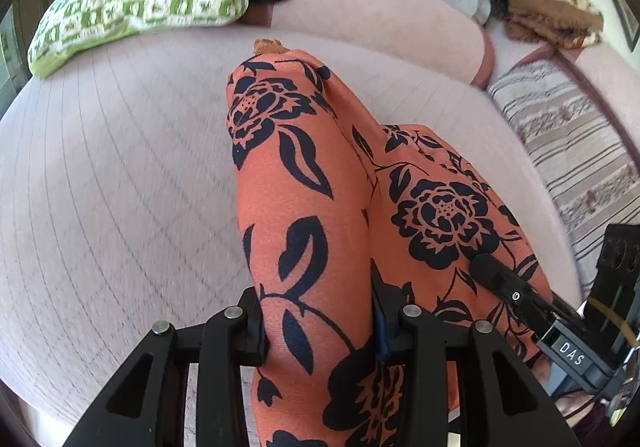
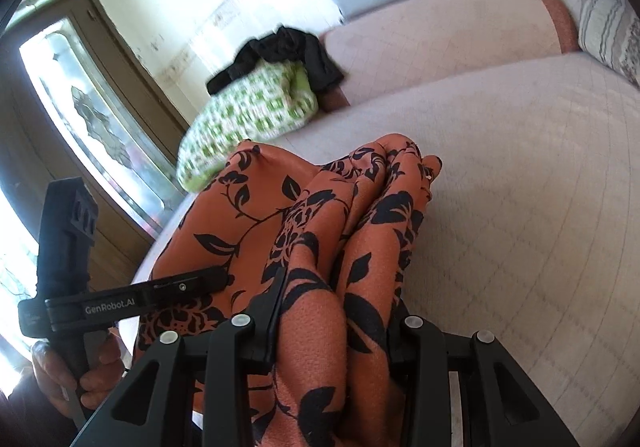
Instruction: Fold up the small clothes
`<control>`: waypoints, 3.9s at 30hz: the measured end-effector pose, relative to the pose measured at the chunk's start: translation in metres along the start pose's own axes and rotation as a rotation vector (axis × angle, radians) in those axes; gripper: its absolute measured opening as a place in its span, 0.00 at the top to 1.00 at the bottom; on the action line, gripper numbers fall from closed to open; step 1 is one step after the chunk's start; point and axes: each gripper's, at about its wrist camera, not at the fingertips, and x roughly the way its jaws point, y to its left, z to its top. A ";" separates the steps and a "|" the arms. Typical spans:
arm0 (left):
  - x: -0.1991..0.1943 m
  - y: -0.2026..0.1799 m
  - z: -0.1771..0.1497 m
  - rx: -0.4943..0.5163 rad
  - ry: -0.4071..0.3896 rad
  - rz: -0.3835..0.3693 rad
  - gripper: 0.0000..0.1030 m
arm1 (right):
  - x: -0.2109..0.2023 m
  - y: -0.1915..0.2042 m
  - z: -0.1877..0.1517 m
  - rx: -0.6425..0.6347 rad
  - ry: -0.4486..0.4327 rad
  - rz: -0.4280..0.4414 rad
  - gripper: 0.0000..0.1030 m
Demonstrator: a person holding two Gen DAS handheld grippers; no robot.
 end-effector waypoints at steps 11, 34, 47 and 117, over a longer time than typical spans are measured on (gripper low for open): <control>-0.029 -0.025 0.002 0.234 -0.122 0.283 0.31 | -0.035 -0.037 0.001 0.222 0.000 -0.074 0.35; -0.034 -0.014 -0.022 0.175 -0.053 0.353 0.18 | 0.058 0.004 0.064 0.231 0.171 0.054 0.47; -0.129 -0.063 -0.002 0.180 -0.312 0.424 0.12 | -0.118 0.038 0.031 0.003 -0.082 -0.140 0.37; -0.202 -0.063 -0.001 0.105 -0.461 0.434 0.02 | -0.178 0.108 0.008 -0.314 -0.278 -0.427 0.33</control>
